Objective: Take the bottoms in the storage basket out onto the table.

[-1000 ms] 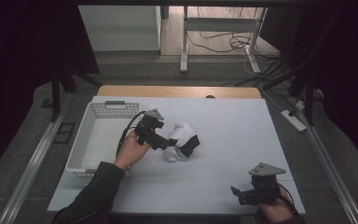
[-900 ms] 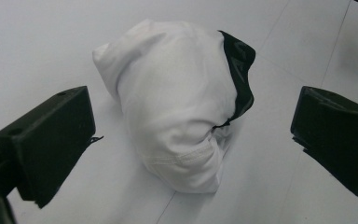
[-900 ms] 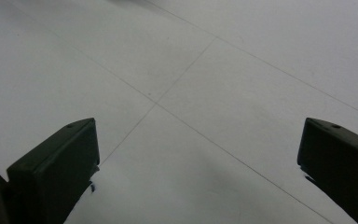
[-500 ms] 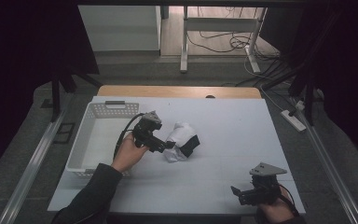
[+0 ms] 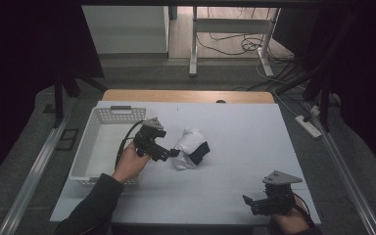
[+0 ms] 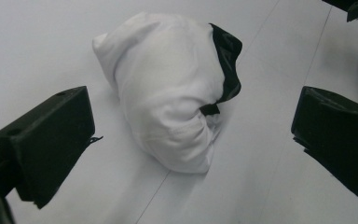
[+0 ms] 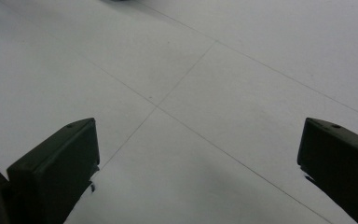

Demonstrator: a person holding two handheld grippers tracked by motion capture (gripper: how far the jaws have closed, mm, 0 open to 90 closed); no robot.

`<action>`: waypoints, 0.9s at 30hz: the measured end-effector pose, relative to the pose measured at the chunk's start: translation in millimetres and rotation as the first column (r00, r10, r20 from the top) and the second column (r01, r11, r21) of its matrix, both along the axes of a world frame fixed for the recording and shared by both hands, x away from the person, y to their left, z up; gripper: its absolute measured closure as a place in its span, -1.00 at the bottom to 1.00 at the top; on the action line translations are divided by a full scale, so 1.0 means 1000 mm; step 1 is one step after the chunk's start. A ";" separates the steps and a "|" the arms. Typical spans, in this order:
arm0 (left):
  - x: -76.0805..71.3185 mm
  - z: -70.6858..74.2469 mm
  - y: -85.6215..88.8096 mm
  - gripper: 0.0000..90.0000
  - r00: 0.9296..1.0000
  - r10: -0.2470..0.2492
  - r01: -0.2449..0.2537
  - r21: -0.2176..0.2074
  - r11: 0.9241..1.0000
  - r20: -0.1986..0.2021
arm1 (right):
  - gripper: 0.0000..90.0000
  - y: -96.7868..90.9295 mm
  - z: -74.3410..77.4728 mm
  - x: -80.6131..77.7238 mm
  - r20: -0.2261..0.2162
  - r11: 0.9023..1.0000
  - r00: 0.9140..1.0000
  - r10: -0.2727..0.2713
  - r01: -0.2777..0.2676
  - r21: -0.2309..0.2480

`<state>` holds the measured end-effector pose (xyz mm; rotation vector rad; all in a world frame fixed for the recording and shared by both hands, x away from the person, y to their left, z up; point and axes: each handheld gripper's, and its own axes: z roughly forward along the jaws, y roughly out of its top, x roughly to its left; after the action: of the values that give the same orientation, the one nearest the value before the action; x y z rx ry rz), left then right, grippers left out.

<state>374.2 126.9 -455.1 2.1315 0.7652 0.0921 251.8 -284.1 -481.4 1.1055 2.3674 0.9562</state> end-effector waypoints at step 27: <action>-0.017 -0.003 0.028 -1.00 0.999 0.042 -0.043 -0.028 0.999 -0.016 | -1.00 0.001 0.000 -0.001 0.008 1.000 1.000 0.007 -0.007 -0.008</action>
<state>357.3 155.0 -458.4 2.0921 0.8163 0.0875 250.8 -283.5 -481.0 1.0890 2.3682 0.9504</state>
